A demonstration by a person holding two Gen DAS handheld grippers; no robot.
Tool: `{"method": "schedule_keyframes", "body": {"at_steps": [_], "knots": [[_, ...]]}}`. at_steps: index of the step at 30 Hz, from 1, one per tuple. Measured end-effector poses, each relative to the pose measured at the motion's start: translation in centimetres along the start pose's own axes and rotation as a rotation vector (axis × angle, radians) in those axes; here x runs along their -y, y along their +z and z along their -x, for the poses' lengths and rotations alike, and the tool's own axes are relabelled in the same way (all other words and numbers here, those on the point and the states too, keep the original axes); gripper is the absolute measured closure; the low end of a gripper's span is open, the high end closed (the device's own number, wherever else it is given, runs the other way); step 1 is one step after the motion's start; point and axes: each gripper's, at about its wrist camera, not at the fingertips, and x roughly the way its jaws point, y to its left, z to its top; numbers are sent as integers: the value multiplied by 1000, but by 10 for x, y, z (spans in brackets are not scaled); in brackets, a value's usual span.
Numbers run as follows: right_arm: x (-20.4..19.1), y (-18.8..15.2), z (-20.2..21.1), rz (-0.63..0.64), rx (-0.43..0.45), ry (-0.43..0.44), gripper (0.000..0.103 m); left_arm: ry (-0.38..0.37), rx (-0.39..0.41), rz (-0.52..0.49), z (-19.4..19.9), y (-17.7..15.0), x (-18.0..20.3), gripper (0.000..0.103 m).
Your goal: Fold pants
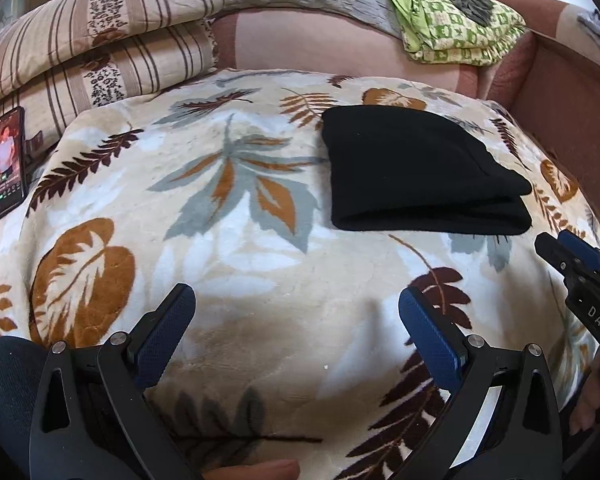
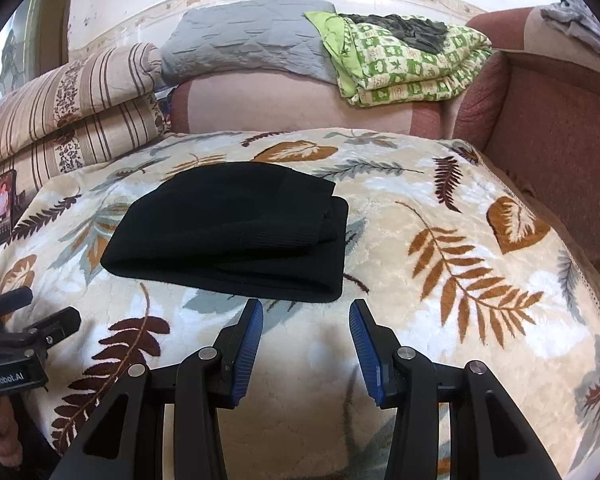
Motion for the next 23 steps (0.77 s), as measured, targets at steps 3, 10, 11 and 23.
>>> {"method": "schedule_keyframes", "body": {"at_steps": [3, 10, 11, 23], "knots": [[-1, -2, 1, 9, 0, -2, 60, -5, -2, -6, -1, 0, 0, 1], [-5, -2, 0, 9, 2, 0, 60, -24, -11, -1, -3, -2, -1, 1], [-5, -2, -1, 8, 3, 2, 60, -29, -15, 0, -4, -4, -1, 1], [-21, -6, -6, 48, 5, 7, 60, -2, 63, -55, 9, -7, 5, 1]]}}
